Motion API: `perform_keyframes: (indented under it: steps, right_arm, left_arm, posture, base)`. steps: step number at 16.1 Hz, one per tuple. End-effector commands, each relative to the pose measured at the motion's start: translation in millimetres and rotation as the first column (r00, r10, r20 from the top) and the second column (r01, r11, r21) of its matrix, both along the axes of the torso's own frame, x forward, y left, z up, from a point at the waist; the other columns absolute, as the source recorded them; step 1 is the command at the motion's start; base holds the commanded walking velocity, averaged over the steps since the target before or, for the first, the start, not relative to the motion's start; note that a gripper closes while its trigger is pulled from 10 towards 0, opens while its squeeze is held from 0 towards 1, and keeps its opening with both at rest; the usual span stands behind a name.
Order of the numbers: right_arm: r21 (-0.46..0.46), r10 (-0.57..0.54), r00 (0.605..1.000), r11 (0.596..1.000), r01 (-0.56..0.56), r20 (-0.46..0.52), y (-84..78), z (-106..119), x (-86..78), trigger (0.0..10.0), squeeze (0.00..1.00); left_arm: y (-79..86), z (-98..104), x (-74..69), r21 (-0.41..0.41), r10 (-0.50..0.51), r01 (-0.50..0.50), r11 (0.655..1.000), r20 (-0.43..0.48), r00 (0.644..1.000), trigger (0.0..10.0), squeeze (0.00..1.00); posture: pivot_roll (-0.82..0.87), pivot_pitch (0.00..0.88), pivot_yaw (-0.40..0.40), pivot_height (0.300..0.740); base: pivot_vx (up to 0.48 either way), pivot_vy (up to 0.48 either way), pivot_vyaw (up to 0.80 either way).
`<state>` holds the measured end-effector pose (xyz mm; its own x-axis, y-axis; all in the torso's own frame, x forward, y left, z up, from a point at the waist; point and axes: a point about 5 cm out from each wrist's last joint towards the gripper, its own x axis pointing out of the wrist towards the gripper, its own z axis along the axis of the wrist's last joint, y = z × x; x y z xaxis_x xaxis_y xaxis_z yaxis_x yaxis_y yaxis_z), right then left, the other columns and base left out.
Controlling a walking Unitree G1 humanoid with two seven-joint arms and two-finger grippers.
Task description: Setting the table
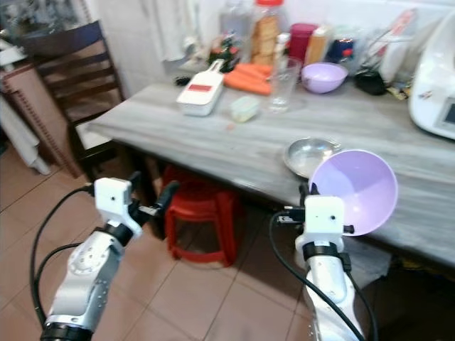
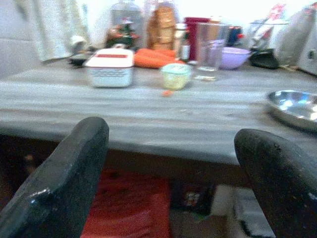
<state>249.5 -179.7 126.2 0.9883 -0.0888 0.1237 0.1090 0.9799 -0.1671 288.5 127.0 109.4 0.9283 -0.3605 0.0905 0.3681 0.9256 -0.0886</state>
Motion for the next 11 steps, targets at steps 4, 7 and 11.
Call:
perform_keyframes:
  steps: [4, 7, 11]
  right_arm:
    - [-0.008, 0.0, 1.0, 1.0, 0.001, 0.016, -0.5, 4.5, 0.7, 10.0, 0.0]
    - [-0.02, 0.019, 1.0, 1.0, -0.019, 0.025, 0.9, 7.0, 2.2, 10.0, 0.0]
    - [-0.02, 0.034, 0.999, 0.999, -0.033, 0.028, 1.5, 8.4, 3.3, 10.0, 0.0]
  left_arm:
    - [-3.9, 5.5, 0.3, 0.013, -0.025, 0.025, 1.0, 0.015, 1.0, 10.0, 0.0]
    - [-5.2, 5.9, 0.2, 0.016, -0.029, 0.029, 0.999, 0.016, 0.999, 10.0, 0.0]
    - [-6.8, 4.6, -1.3, 0.018, -0.031, 0.031, 0.999, 0.01, 0.999, 10.0, 0.0]
  posture:
    - [-0.08, 0.0, 0.034, 0.74]
    - [-0.08, 0.0, 0.034, 0.74]
    - [-0.07, 0.0, 0.025, 0.74]
  base:
    - [0.333, 0.0, 0.0]
    - [0.33, 0.0, 0.0]
    - [0.318, 0.0, 0.64]
